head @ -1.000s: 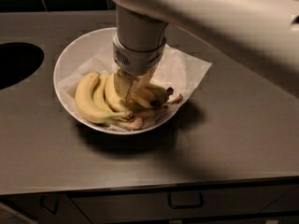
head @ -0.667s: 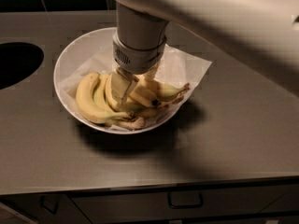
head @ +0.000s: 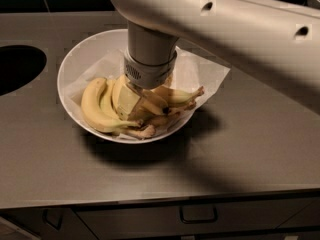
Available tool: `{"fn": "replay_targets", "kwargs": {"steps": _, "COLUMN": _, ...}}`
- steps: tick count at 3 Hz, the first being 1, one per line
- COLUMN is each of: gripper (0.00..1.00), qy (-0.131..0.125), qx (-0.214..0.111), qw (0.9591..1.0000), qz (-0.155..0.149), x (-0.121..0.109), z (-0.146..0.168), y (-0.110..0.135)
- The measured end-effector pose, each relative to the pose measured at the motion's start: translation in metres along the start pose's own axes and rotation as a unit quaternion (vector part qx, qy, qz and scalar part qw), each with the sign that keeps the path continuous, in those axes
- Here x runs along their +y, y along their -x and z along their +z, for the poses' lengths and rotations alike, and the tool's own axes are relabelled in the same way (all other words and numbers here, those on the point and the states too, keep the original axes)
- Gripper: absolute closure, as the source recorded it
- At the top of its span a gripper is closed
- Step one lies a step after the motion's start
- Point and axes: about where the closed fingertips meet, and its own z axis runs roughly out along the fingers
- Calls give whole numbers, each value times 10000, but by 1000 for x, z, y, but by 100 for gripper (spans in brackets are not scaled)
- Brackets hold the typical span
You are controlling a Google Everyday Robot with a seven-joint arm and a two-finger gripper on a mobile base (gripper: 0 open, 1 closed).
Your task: Pick banana from white bowl
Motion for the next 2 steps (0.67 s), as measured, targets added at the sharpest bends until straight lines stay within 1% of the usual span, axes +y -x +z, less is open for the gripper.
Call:
{"fn": "replay_targets", "kwargs": {"steps": 1, "gripper": 64, "qy": 14, "qx": 18, "qw": 10000, "qz": 0, "x": 0, "z": 0, "y": 0}}
{"fn": "replay_targets", "kwargs": {"steps": 2, "gripper": 67, "qy": 31, "qx": 41, "qw": 10000, "qz": 3, "x": -1, "z": 1, "y": 0}}
